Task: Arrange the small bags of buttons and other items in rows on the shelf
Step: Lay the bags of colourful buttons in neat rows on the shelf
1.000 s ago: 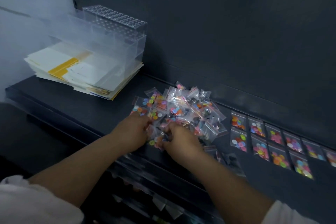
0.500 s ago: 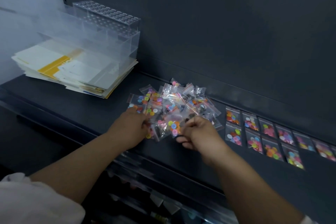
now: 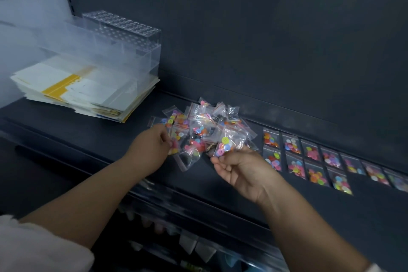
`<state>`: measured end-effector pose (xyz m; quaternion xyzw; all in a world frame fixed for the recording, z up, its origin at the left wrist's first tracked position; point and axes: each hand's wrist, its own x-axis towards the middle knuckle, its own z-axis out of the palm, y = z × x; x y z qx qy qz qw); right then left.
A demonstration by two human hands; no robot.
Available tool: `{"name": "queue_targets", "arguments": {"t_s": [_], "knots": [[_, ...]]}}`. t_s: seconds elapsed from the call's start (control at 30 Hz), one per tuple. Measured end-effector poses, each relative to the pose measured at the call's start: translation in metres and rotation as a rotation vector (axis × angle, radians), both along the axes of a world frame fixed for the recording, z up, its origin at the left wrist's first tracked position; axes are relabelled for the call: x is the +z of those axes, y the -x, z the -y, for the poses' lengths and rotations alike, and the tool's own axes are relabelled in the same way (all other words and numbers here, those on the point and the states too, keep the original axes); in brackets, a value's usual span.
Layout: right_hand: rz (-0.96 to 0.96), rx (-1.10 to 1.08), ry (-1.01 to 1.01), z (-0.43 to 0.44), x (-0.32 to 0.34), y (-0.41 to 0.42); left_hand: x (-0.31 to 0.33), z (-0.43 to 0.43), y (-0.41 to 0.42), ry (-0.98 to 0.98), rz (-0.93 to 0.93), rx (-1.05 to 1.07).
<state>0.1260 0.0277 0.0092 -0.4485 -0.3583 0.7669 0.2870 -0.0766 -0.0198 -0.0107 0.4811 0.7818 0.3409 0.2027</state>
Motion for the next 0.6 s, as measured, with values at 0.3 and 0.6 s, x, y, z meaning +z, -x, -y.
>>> {"name": "queue_targets", "arguments": {"t_s": [0.3,0.6], "knots": [[-0.008,-0.013,-0.064,-0.004,0.009,-0.049,0.028,-0.011,-0.067,-0.169,0.547,-0.048],[0.205,-0.137,-0.19,-0.016,0.005,-0.164,0.03,-0.045,-0.174,-0.041,0.835,-0.148]]}}
